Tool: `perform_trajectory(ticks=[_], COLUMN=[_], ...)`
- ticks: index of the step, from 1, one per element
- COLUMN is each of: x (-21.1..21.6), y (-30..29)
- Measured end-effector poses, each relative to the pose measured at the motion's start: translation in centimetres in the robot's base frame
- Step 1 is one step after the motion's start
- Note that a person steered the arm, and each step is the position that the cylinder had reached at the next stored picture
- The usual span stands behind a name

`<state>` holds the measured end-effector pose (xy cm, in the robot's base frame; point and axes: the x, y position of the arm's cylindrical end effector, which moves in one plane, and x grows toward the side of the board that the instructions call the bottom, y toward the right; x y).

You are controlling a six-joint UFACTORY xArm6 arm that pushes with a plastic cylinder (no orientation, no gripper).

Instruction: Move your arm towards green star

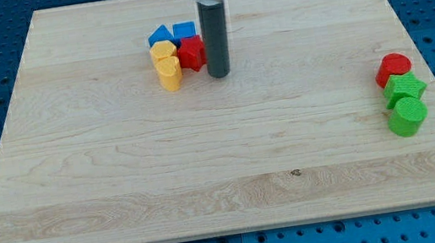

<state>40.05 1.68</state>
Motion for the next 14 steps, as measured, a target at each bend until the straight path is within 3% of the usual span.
perform_trajectory(ticks=[3, 6, 9, 14], x=[0.9, -1.3, 2.4, 6.2], y=[12.7, 23.3, 31.3, 27.0])
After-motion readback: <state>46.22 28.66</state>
